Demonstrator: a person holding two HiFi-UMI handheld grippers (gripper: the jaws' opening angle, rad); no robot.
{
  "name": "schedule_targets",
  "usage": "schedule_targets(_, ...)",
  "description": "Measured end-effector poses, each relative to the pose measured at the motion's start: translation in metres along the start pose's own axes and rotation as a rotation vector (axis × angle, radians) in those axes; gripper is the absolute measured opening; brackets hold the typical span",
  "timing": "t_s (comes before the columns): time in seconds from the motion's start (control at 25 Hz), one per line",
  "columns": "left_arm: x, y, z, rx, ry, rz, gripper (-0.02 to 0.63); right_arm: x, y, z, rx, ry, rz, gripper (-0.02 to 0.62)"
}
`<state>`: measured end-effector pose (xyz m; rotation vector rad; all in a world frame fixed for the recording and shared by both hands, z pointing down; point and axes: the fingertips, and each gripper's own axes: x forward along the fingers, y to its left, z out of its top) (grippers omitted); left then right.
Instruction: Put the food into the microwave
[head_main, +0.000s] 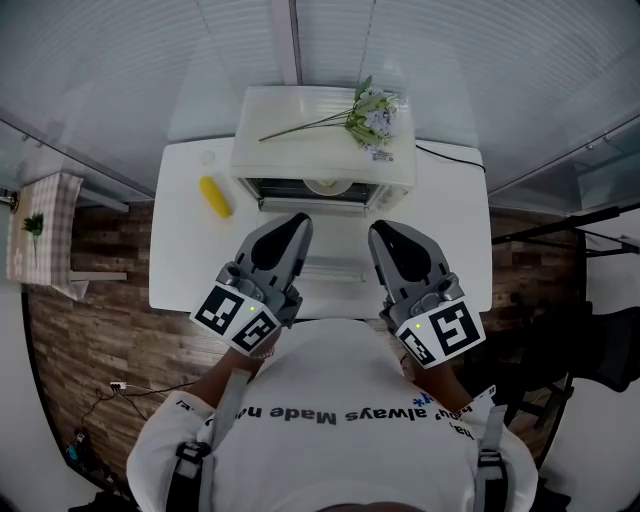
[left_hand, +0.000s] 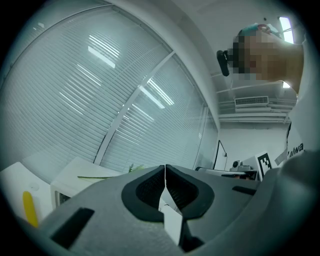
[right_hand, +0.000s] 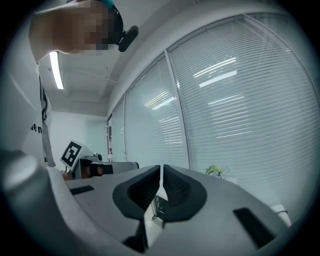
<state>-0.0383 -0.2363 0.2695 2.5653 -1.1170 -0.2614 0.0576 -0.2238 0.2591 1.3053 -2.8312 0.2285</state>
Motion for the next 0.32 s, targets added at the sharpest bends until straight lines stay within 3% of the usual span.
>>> schedule_targets(0.32, 0.0014, -0.0009, -0.0025, -0.002, 0.002, -0.001, 0.015, -0.0006, -0.0001, 0.0004, -0.010, -0.002, -0.002, 0.025)
